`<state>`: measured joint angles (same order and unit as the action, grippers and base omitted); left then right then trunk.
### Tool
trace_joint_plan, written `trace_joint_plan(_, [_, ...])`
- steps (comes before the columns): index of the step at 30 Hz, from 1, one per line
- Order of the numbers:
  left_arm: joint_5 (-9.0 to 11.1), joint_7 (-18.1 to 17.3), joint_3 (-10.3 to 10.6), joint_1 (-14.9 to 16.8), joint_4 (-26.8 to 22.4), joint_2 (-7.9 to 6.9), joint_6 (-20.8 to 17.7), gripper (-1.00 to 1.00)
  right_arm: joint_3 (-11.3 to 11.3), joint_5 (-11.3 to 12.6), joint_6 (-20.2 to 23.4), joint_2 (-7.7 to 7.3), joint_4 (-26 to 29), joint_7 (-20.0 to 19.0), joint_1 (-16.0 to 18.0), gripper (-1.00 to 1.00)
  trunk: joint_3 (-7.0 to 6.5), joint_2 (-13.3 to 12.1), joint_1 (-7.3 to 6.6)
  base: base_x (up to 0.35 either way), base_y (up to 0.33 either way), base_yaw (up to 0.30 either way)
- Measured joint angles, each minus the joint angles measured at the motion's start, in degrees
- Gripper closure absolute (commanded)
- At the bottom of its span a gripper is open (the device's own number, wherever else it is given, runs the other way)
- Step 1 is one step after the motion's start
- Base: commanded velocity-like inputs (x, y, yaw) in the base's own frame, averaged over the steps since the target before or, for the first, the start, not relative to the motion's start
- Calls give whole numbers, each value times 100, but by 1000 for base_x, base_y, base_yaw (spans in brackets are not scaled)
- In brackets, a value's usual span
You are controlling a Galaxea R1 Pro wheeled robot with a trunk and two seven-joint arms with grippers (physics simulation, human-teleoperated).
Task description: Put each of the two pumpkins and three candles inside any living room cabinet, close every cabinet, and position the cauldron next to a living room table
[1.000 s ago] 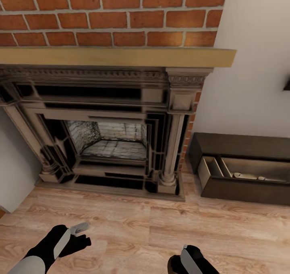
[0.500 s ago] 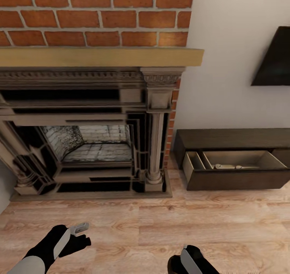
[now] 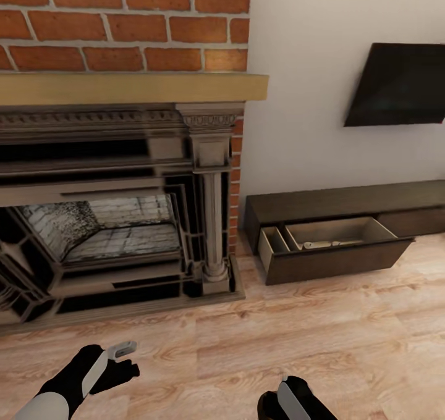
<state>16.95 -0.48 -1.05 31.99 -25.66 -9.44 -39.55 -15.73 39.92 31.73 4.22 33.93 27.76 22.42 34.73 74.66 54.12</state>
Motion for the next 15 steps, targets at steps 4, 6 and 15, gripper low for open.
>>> trace_joint_plan(4, [0, -1, -1, 1, 0, 1, 0, -100, 0, 1, 0, 6, 0, 0, 0, 100, 0, 0, 0, 0, 0, -278])
trace_joint_plan(6, [0, -1, -1, 0, 0, 1, 0, -100, 1, -2, 1, 2, 1, 0, 1, 100, 0, 0, 0, 0, 0, -278])
trace_joint_plan(15, [0, 4, 2, 0, 0, 4, 7, -100, 0, -1, 0, -22, 1, 0, 0, 100, 0, 0, 0, 0, 0, -279])
